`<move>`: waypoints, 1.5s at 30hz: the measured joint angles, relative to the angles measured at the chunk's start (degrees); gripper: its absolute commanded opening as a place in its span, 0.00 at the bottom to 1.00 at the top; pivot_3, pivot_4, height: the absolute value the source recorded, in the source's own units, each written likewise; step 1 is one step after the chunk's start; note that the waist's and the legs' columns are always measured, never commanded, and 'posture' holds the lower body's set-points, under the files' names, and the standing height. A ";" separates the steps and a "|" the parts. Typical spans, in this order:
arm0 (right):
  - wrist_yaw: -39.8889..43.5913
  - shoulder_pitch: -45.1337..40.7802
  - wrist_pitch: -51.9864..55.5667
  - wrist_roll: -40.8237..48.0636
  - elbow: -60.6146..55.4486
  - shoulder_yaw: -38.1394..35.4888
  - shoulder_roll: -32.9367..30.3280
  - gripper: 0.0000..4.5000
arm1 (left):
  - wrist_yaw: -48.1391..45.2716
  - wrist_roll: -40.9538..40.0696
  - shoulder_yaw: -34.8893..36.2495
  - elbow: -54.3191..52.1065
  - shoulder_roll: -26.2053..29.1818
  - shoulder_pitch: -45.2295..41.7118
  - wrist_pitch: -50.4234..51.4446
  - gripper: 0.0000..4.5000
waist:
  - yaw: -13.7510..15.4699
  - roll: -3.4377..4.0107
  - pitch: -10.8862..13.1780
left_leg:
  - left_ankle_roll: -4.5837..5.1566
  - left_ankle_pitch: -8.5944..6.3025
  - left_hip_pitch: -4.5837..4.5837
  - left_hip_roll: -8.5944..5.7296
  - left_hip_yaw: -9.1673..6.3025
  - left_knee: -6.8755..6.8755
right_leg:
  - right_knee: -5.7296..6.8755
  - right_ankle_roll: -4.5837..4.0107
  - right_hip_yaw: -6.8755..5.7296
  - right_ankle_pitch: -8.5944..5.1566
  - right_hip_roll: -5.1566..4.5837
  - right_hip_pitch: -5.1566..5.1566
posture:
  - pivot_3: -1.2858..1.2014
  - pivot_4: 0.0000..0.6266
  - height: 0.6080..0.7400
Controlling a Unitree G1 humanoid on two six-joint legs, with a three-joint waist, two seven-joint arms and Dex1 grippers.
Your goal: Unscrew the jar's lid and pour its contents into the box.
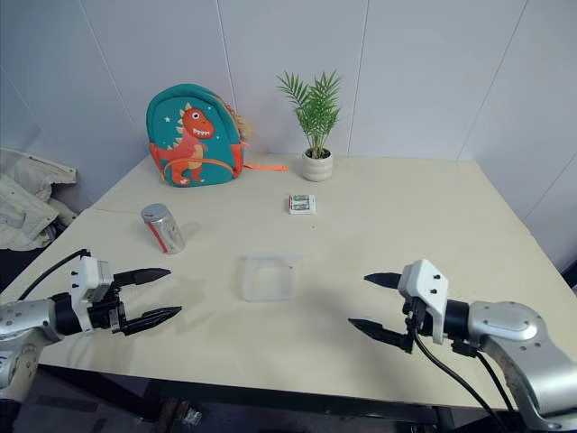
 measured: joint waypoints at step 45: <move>-2.84 -26.11 -5.63 -7.41 17.84 16.04 24.35 1.00 | 34.64 13.80 3.57 55.22 -10.12 -34.46 -18.14 1.00 | -0.68 -0.08 -0.06 | -0.12 -0.24 0.08 0.72 0.86 0.43 | 0.06 0.06 1.20 0.59 1.00 -0.29 | 0.52 0.24 1.00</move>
